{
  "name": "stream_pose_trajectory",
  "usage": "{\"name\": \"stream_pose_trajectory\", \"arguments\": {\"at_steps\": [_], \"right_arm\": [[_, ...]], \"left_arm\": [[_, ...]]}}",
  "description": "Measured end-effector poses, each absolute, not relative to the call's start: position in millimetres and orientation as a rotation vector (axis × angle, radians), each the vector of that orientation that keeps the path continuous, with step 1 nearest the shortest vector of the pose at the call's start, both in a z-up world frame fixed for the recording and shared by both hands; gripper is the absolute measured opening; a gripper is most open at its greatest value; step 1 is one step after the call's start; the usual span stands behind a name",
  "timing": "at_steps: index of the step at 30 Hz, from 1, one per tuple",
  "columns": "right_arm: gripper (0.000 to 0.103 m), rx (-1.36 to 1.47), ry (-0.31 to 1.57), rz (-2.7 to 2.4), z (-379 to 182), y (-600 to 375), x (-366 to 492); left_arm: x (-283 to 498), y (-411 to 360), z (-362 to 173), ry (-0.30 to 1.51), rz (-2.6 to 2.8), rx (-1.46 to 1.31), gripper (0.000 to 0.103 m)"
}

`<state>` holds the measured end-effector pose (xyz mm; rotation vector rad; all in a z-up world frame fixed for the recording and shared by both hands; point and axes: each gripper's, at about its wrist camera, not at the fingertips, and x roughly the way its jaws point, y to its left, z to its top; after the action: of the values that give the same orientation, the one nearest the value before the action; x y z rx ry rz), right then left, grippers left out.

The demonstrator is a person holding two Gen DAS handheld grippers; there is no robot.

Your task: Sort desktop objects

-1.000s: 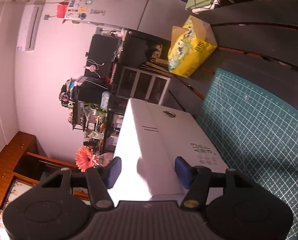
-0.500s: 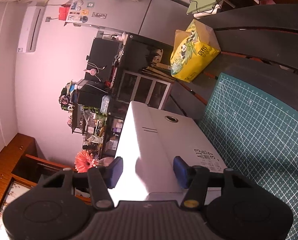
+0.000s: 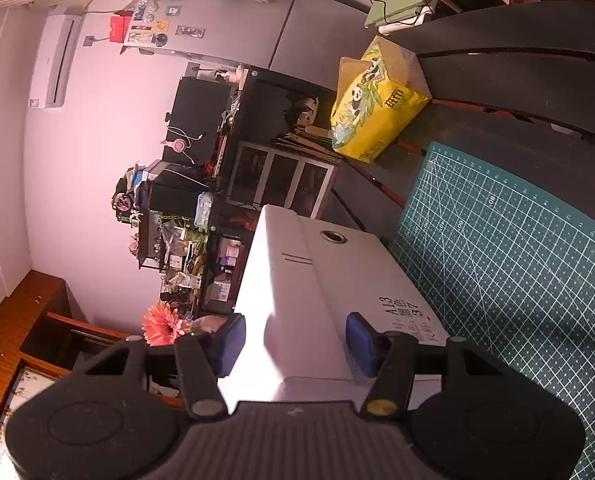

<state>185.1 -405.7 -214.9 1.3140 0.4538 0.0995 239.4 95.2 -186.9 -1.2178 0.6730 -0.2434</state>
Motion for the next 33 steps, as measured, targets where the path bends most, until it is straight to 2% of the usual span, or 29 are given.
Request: {"name": "stream_pose_trajectory", "arguments": {"at_steps": [33], "right_arm": [[0.055,1.092,0.521,0.019,-205,-398,185]], "left_arm": [[237,90,-174,0.684,-0.200,-1.054,0.039]]}}
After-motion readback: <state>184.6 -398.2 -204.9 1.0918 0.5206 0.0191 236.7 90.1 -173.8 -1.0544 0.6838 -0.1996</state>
